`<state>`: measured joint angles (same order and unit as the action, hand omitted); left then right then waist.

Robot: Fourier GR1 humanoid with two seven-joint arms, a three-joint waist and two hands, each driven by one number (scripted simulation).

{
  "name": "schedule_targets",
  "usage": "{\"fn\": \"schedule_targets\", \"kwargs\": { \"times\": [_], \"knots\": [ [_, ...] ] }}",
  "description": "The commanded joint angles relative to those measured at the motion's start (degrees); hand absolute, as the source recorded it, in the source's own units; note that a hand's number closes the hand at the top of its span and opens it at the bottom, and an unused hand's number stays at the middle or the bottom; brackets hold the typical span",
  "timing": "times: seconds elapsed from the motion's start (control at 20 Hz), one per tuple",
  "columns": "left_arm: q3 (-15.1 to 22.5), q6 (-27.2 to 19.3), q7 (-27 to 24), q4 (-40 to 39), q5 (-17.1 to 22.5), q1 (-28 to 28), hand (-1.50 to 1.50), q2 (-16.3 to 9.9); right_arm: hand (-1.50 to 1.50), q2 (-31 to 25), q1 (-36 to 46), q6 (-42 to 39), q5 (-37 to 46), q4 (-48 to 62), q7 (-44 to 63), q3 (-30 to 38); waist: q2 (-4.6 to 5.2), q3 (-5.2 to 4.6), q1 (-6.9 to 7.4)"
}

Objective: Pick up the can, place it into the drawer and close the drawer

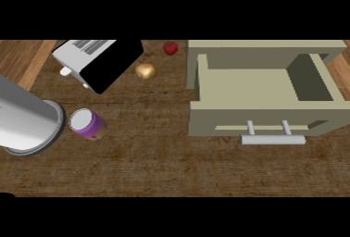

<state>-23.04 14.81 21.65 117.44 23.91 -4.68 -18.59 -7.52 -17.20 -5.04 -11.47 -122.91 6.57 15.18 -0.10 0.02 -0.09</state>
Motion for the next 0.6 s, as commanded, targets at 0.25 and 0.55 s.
{"fn": "schedule_targets", "kwargs": {
  "times": [0.25, 0.55],
  "knots": [
    [-3.2, -4.7, 8.2, -2.4, 8.2, 5.4, -1.50, 0.2, -1.50, 0.8, -4.0, -5.5, -3.1, 0.9, -3.1, 3.7, 0.02, 0.00, -0.18],
    [-3.5, -4.0, 7.0, -10.0, 9.1, 8.4, -1.50, 0.3, -1.50, 0.6, -7.5, -10.7, -7.0, 0.6, -5.3, 8.8, 0.05, -0.01, -0.45]
  ]
}}
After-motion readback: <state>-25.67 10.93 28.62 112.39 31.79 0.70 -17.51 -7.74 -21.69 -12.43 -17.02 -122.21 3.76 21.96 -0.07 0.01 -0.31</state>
